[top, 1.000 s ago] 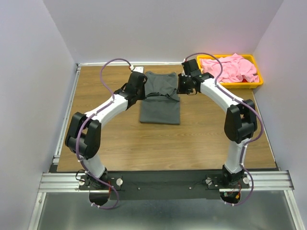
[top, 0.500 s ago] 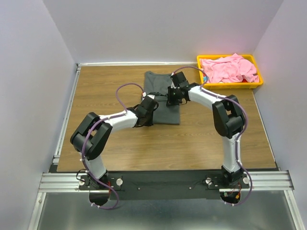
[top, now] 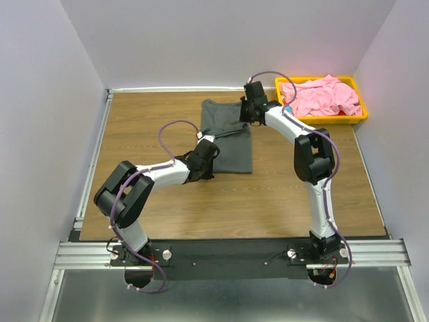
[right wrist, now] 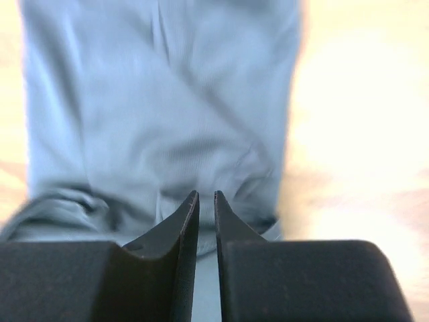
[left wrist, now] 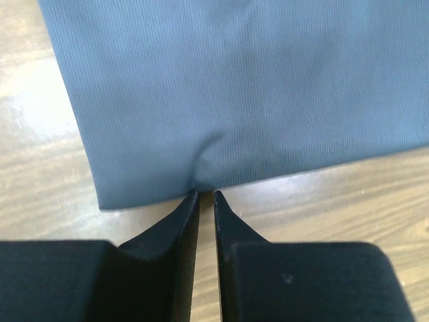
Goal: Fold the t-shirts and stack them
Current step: Fold the tshirt
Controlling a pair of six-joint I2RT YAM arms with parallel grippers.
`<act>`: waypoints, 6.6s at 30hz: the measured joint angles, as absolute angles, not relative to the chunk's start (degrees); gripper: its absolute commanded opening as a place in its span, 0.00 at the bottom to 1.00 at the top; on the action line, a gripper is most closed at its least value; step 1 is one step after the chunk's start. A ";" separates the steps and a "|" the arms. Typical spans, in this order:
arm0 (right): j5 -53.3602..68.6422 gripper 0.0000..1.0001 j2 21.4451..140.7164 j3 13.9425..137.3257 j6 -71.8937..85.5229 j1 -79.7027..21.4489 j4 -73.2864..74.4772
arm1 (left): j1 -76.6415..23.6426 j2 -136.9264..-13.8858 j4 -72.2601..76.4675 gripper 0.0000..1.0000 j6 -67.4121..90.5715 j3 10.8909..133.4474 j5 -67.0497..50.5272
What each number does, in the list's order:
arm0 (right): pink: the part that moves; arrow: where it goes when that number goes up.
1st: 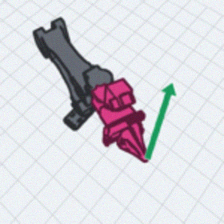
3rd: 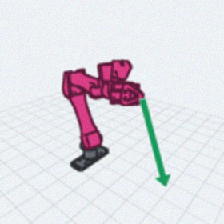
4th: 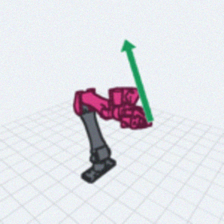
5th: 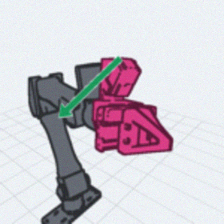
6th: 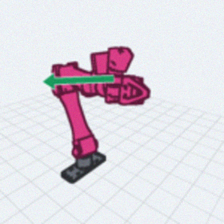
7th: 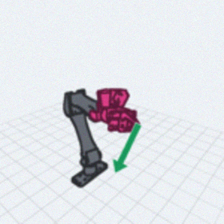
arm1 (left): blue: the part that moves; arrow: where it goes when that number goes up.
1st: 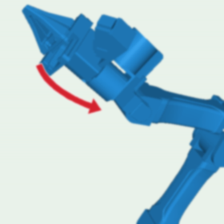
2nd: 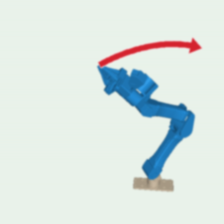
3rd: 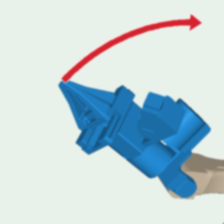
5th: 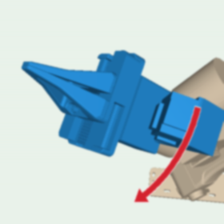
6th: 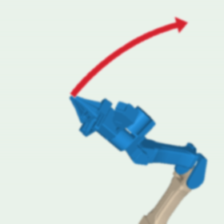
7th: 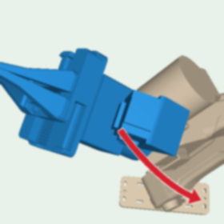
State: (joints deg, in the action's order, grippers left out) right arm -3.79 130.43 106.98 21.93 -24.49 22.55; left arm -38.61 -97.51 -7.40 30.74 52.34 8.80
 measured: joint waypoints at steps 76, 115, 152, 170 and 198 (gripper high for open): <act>52.80 0.34 114.85 44.66 44.10 -11.79 -33.30 | -20.05 -94.30 21.82 0.08 39.29 34.76 -16.69; 46.94 0.43 130.69 80.38 51.92 -13.32 -32.38 | -17.98 -116.46 20.47 0.22 39.86 70.43 -21.91; 5.37 0.53 99.72 64.31 25.78 -22.35 17.32 | -19.99 -79.79 -8.03 0.74 26.50 51.18 0.60; -5.52 0.52 101.80 63.88 27.66 -27.68 26.26 | -27.24 -77.67 -16.45 0.73 26.20 46.30 7.51; -12.45 0.28 105.30 66.06 32.60 -30.39 26.65 | -31.92 -85.82 -18.41 0.72 26.35 52.53 7.51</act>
